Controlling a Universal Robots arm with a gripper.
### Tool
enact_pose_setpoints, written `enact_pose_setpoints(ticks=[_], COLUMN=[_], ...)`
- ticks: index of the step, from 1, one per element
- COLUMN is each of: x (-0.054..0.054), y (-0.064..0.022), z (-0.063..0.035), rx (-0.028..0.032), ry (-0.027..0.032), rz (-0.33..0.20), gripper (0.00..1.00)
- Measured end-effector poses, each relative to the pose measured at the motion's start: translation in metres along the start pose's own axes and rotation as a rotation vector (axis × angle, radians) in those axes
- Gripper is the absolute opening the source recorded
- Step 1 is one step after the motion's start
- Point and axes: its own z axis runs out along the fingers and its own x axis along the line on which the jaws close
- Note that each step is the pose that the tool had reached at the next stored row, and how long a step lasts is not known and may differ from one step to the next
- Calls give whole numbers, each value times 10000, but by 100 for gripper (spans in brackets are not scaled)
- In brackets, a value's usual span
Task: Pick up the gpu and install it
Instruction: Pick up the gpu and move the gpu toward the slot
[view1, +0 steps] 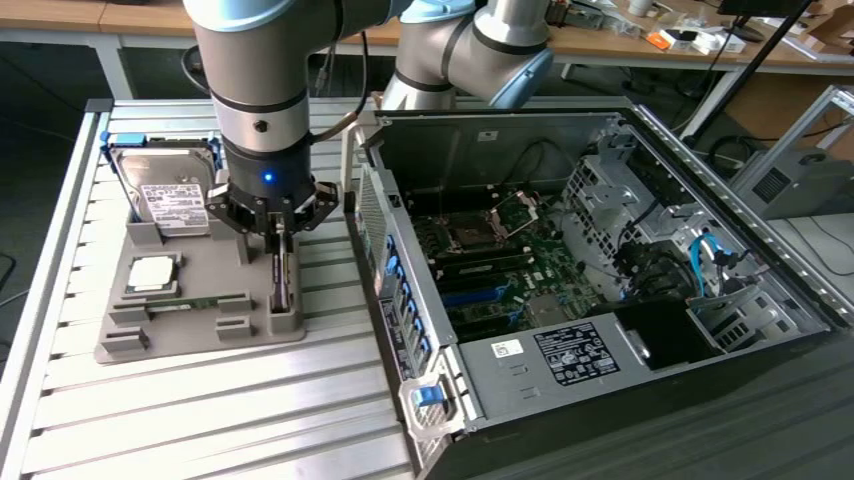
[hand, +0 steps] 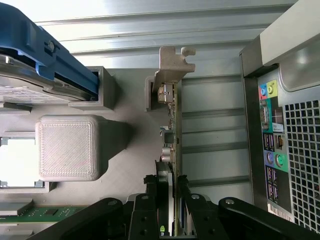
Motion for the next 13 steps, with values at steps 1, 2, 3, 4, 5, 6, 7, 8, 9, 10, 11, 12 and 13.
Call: enact_pose_setpoints(ticks=[1,2,3,4,5,6,7,8,9,10,11,12,13], x=[0,0,0,-1,-2,-2,-2,-2,-3,-3,-3,-3,-4], y=[0,1,1,3,5,7,8,9,10,11,12,13,14], z=[0,-5,-17,-36,-53,-77,-89,-104,-119,-132,-144,-158,-167], rx=[-2,-3,0,0,-1,-1,-1,0,0,-1,-1,0,0], ry=[-2,-2,0,0,-1,0,0,0,0,0,0,0,0], rz=[0,0,0,-1,-1,-1,-1,0,0,0,0,0,0], gripper=[27,27,27,27,27,27,27,27,27,27,27,27,27])
